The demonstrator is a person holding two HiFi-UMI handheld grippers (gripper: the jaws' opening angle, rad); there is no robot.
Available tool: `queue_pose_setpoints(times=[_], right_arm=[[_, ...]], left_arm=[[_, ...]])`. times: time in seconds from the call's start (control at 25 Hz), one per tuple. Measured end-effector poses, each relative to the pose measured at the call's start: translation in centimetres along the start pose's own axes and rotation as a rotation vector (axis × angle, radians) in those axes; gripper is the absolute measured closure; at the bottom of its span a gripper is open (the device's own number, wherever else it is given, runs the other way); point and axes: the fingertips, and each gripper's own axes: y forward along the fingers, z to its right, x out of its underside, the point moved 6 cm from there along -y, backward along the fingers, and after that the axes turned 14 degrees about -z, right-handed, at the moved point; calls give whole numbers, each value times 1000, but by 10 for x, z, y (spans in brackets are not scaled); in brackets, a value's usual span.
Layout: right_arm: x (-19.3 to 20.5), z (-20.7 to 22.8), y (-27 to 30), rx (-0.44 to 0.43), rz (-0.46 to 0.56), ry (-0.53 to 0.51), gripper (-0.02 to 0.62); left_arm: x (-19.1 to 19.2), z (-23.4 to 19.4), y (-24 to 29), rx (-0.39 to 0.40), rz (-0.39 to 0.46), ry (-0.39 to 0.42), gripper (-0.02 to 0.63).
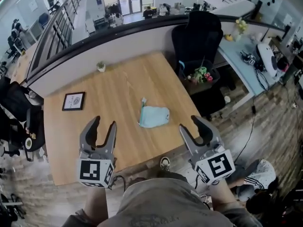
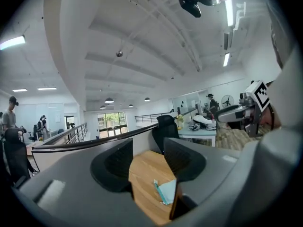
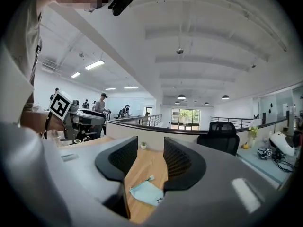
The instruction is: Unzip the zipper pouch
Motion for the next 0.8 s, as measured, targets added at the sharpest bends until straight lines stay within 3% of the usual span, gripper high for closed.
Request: queue_pose_setpoints(times=[0.2,0.36,0.56,0.8], right_arm=[[2,41,25,-93,7,-18,424],[1,57,44,-140,7,-23,425],[2,66,60,-191,43,21,425],[-1,57,81,-193,35,64,424]], left_arm=[[-4,20,27,-25,-40,-50,410],[-6,25,41,-79,-81,-32,408],[-5,21,51,-83,-128,-26,410],[0,-1,57,-73,-151,-20,410]])
